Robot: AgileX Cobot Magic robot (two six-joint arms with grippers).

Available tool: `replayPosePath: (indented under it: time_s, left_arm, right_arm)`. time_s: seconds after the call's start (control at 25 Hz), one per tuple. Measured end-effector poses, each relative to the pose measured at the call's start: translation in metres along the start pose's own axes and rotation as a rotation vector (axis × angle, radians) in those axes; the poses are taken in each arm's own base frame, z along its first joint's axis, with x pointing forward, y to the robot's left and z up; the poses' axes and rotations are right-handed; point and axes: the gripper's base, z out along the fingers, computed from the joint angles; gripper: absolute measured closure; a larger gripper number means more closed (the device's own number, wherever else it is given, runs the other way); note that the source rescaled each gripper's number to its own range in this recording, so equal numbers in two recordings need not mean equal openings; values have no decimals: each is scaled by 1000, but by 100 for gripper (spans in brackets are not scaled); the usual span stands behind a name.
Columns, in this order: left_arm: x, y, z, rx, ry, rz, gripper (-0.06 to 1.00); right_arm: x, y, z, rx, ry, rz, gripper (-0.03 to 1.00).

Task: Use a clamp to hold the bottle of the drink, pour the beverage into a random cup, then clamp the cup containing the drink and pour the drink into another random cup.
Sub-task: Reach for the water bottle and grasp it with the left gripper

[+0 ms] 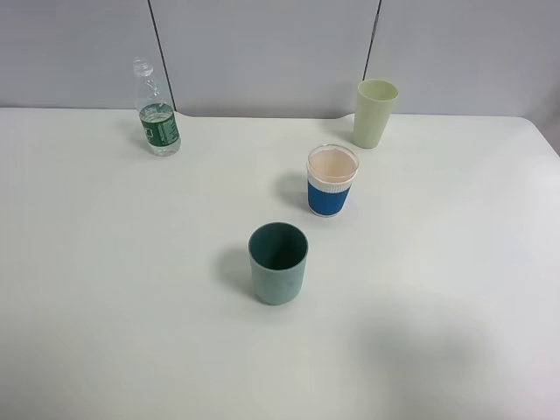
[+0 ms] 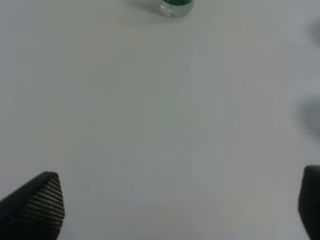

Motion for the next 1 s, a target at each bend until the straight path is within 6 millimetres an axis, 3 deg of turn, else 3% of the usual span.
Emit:
replayPosePath:
  time_s: [1.0]
  left_arm:
    - [0,0,0,0,0,0,8]
  right_arm:
    - [0,0,0,0,0,0,27]
